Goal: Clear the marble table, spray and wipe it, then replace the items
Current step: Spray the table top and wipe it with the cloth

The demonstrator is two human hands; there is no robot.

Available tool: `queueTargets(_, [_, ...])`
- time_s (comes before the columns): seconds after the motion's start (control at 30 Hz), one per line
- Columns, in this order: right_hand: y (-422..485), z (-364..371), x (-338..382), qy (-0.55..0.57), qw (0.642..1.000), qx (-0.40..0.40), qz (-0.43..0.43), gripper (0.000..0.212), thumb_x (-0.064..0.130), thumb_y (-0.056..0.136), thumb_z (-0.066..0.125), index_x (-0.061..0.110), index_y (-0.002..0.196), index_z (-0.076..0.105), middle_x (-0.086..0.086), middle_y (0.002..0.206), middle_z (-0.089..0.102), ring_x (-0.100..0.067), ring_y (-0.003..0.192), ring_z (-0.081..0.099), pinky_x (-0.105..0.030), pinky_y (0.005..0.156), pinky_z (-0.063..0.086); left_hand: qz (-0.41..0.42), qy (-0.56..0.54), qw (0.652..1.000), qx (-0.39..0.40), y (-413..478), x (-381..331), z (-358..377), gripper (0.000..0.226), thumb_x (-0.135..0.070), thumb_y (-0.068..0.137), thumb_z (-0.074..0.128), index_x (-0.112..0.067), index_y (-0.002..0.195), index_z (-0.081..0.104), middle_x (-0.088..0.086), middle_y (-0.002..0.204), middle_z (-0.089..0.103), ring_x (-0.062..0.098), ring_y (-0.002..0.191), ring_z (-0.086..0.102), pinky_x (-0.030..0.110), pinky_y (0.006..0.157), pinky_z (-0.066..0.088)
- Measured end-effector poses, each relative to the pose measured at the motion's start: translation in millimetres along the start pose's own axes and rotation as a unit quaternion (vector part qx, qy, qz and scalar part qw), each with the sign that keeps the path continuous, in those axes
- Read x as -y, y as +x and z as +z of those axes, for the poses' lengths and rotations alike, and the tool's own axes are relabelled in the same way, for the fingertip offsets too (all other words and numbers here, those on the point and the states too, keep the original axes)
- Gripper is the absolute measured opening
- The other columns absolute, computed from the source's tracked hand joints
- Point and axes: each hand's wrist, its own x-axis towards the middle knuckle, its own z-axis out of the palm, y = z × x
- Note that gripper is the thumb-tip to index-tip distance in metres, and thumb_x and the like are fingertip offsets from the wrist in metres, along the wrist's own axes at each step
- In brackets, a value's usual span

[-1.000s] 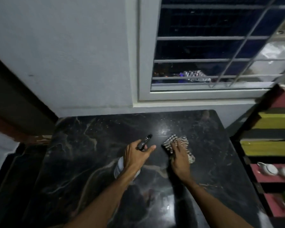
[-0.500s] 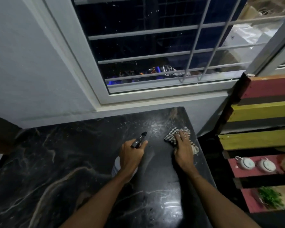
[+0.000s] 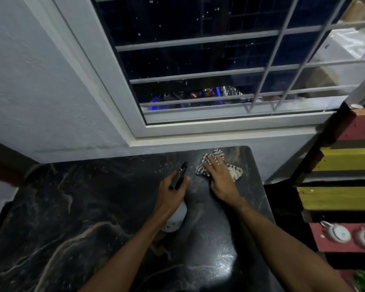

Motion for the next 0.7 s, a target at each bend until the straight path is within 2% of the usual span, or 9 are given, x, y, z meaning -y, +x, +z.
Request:
queueTargets(0.03, [9, -3, -10, 0.008, 1.000, -0.003, 0.002, 0.069, 0.001, 0.079, 0.049, 0.016, 0.146, 0.047, -0.010, 0.161, 0.032, -0.036, 0.149, 0.025, -0.050, 0.122, 0.021, -0.006, -0.008, 1.000, 0.002, 1, 2, -2, 0.016, -0.027, 0.095, 0.068, -0.024, 0.079, 0.067, -0.010, 0.064, 0.064, 0.003, 0.059, 0.059, 0.032, 0.061, 0.050])
queueTargets(0.1, [26, -12, -20, 0.043, 0.991, -0.043, 0.123, 0.067, -0.002, 0.077, 0.053, 0.012, 0.142, 0.051, -0.016, 0.158, 0.036, -0.042, 0.145, 0.030, -0.052, 0.121, 0.023, -0.006, -0.018, 1.000, -0.009, 1, 5, -10, 0.021, -0.030, 0.093, 0.071, -0.019, 0.076, 0.066, -0.005, 0.060, 0.062, 0.010, 0.057, 0.059, 0.042, 0.058, 0.050])
queueTargets(0.17, [30, -9, 0, 0.035, 0.983, -0.053, 0.170, 0.067, -0.003, 0.077, 0.057, 0.012, 0.142, 0.050, -0.018, 0.159, 0.032, -0.045, 0.147, 0.022, -0.052, 0.122, 0.015, 0.005, -0.019, 0.999, -0.029, -2, 10, -17, 0.023, -0.031, 0.091, 0.074, -0.014, 0.077, 0.067, 0.001, 0.063, 0.064, 0.015, 0.058, 0.060, 0.044, 0.058, 0.052])
queueTargets(0.3, [12, 22, 40, 0.012, 0.998, 0.024, -0.048, 0.068, 0.000, 0.080, 0.051, 0.016, 0.147, 0.047, -0.009, 0.162, 0.029, -0.035, 0.152, 0.015, -0.038, 0.124, 0.001, 0.035, 0.006, 0.995, -0.093, -12, 18, -38, 0.033, -0.033, 0.082, 0.081, -0.010, 0.068, 0.064, 0.002, 0.063, 0.066, 0.023, 0.061, 0.063, 0.038, 0.062, 0.055])
queueTargets(0.4, [20, 19, 40, 0.066, 0.998, 0.001, 0.019, 0.066, 0.000, 0.074, 0.048, 0.011, 0.138, 0.056, -0.013, 0.155, 0.041, -0.039, 0.147, 0.029, -0.043, 0.124, 0.015, 0.024, 0.031, 0.988, -0.151, -21, 24, -59, 0.042, -0.031, 0.079, 0.084, -0.006, 0.059, 0.056, 0.005, 0.055, 0.059, 0.024, 0.053, 0.057, 0.036, 0.056, 0.051])
queueTargets(0.5, [15, 29, 72, 0.068, 0.994, -0.012, 0.084, 0.065, -0.002, 0.074, 0.051, 0.008, 0.138, 0.056, -0.017, 0.156, 0.039, -0.045, 0.147, 0.025, -0.051, 0.122, 0.018, -0.014, 0.046, 0.982, -0.184, -34, 28, -85, 0.040, -0.029, 0.079, 0.084, -0.007, 0.059, 0.057, 0.002, 0.054, 0.058, 0.015, 0.051, 0.056, 0.030, 0.054, 0.049])
queueTargets(0.53, [10, 37, 85, 0.065, 0.995, -0.001, 0.072, 0.066, -0.004, 0.074, 0.053, 0.008, 0.139, 0.054, -0.017, 0.157, 0.036, -0.045, 0.147, 0.023, -0.052, 0.122, 0.018, -0.029, 0.050, 0.980, -0.191, -38, 31, -92, 0.040, -0.031, 0.078, 0.085, -0.009, 0.060, 0.058, 0.000, 0.054, 0.058, 0.013, 0.053, 0.056, 0.029, 0.056, 0.049])
queueTargets(0.63, [-4, 60, 111, 0.057, 0.996, 0.037, -0.052, 0.074, -0.002, 0.071, 0.047, 0.010, 0.144, 0.050, -0.014, 0.159, 0.033, -0.039, 0.150, 0.020, -0.050, 0.123, 0.017, -0.072, 0.052, 0.975, -0.204, -48, 41, -122, 0.041, -0.043, 0.076, 0.084, -0.015, 0.060, 0.058, -0.003, 0.057, 0.061, 0.014, 0.058, 0.061, 0.028, 0.060, 0.051])
queueTargets(0.7, [9, 64, 120, 0.075, 0.997, 0.016, -0.023, 0.072, 0.001, 0.069, 0.044, 0.005, 0.139, 0.055, -0.019, 0.153, 0.042, -0.042, 0.144, 0.032, -0.052, 0.121, 0.022, -0.091, 0.056, 0.970, -0.218, -53, 50, -144, 0.044, -0.041, 0.079, 0.082, -0.018, 0.055, 0.054, -0.004, 0.053, 0.058, 0.013, 0.055, 0.058, 0.027, 0.058, 0.047])
